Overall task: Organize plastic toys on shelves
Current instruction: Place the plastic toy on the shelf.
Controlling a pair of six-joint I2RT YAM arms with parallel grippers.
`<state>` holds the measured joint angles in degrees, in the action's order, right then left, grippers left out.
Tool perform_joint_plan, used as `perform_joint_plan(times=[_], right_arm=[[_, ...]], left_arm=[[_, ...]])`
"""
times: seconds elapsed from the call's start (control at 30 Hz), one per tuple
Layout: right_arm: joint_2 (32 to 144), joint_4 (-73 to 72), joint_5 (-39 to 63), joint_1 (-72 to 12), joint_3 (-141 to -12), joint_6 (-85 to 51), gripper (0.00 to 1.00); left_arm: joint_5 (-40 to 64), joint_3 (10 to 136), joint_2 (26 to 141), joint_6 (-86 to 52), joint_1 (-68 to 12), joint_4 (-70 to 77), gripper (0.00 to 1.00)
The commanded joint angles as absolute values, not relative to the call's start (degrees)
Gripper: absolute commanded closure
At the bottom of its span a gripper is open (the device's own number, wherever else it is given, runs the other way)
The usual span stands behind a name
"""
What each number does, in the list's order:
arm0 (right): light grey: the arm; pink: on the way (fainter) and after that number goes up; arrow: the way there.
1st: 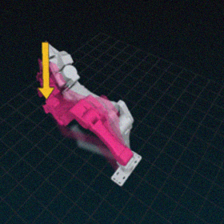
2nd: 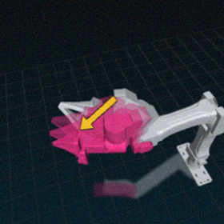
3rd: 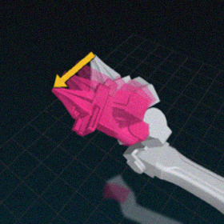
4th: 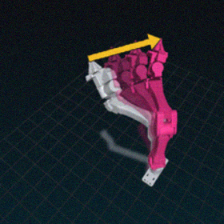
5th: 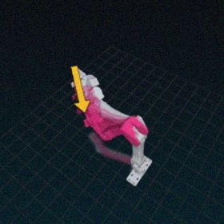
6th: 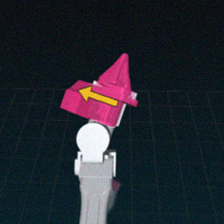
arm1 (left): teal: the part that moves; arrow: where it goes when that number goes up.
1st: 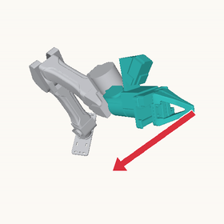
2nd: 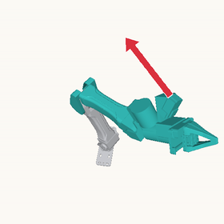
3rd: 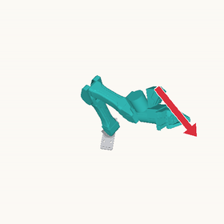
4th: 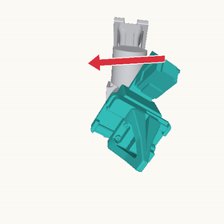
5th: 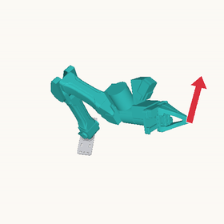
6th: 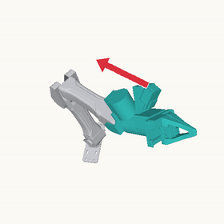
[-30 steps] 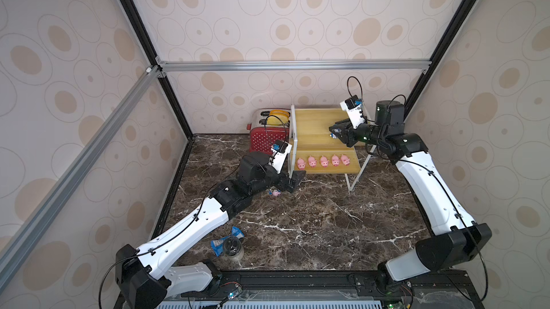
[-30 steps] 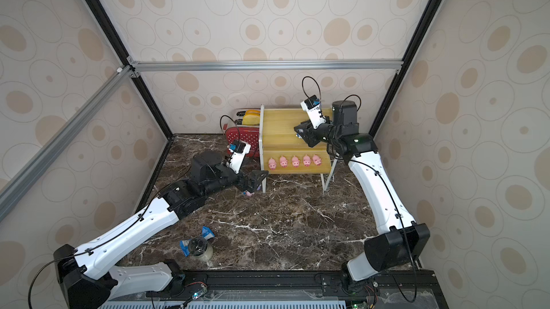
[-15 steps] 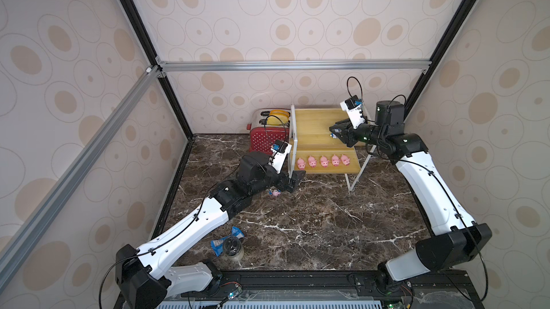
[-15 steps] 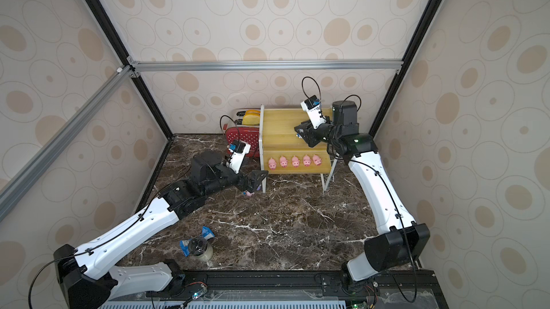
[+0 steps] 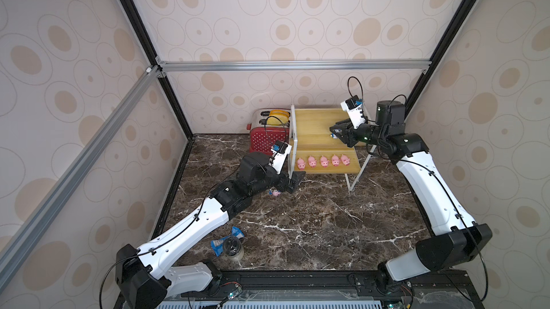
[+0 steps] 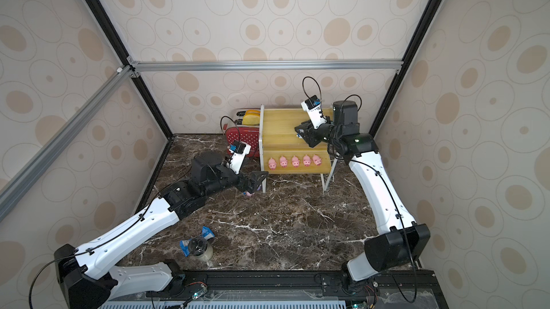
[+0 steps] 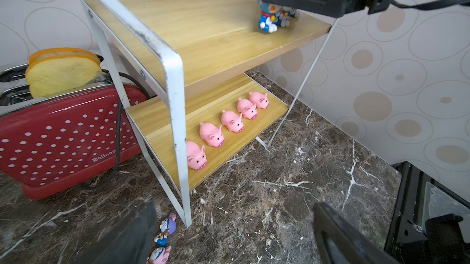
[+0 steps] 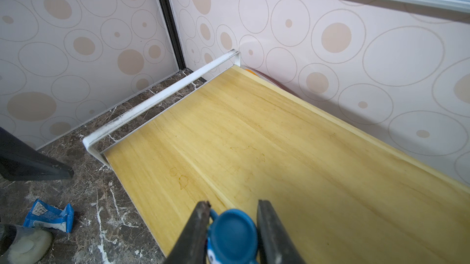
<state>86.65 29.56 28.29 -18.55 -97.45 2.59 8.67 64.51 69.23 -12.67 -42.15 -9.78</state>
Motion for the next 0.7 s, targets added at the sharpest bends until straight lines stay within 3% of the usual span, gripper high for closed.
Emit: perform_joint_plan(times=[0.0, 0.67], right_arm=[[85.69, 30.06, 29.99, -18.37, -98.74, 2.29, 0.76], [85.51, 30.04, 29.88, -18.44, -96.94, 1.85, 0.70]], left_arm=[[9.05, 64.69, 69.45, -13.51, -41.76, -8.61, 0.01], [9.29, 64.34, 69.50, -13.61, -41.75, -8.35, 0.01]])
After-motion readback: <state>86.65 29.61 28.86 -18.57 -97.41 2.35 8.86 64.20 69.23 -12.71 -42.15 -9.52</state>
